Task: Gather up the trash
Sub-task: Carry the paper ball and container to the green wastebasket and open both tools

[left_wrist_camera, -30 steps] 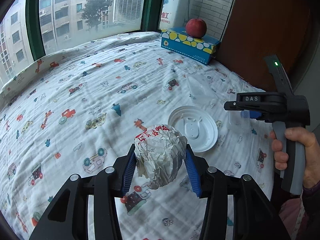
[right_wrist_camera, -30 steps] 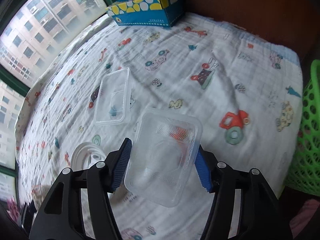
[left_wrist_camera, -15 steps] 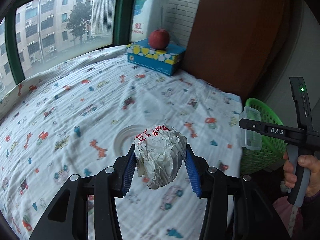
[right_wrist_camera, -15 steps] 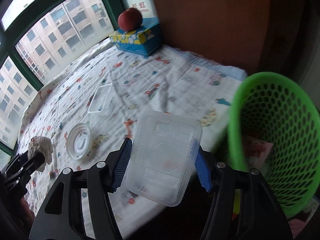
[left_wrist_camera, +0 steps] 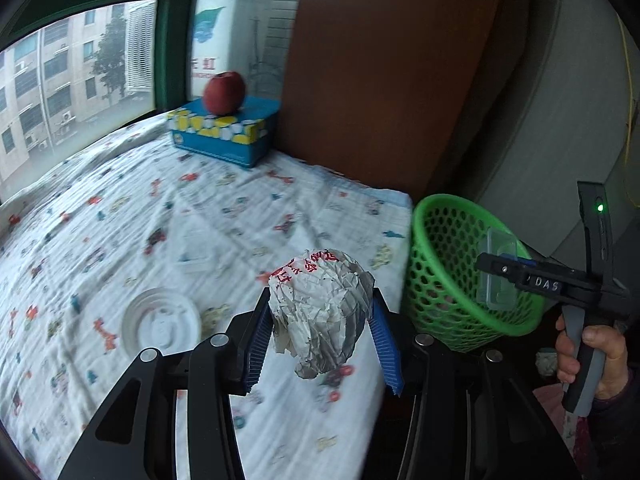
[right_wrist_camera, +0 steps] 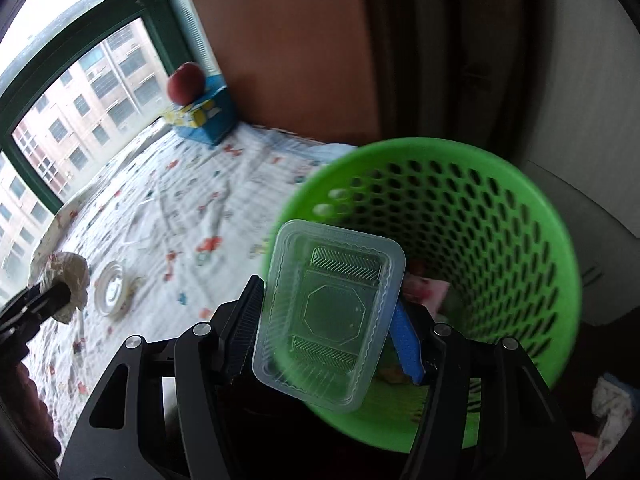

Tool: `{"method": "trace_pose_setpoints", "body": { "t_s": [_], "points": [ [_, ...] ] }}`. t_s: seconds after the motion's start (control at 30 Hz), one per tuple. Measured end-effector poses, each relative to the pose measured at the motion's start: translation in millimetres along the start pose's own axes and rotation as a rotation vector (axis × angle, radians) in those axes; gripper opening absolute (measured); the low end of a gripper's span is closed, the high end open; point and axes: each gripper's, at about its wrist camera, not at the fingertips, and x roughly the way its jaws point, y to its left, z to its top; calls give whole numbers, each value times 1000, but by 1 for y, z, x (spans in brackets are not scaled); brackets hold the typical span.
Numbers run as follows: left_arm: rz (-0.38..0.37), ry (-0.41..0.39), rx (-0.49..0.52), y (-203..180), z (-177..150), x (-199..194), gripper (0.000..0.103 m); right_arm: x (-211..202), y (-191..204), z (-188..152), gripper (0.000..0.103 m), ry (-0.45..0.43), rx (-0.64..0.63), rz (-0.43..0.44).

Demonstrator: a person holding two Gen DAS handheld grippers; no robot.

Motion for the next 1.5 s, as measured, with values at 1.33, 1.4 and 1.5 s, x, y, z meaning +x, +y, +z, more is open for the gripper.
{"method": "trace_pose_setpoints", "body": {
  "t_s": [1.33,1.4,1.5],
  "points": [
    [-211,101,139,-171,40,100,64,-45,-100,-48,76,-93,70,-77],
    [-215,97,144,-174,38,100,65,-47,-101,-49,76,-95,76,-73],
    [-203,93,154,-174,36,97,68,-49,-100,-49,76,-99,77,-69]
  ]
}}
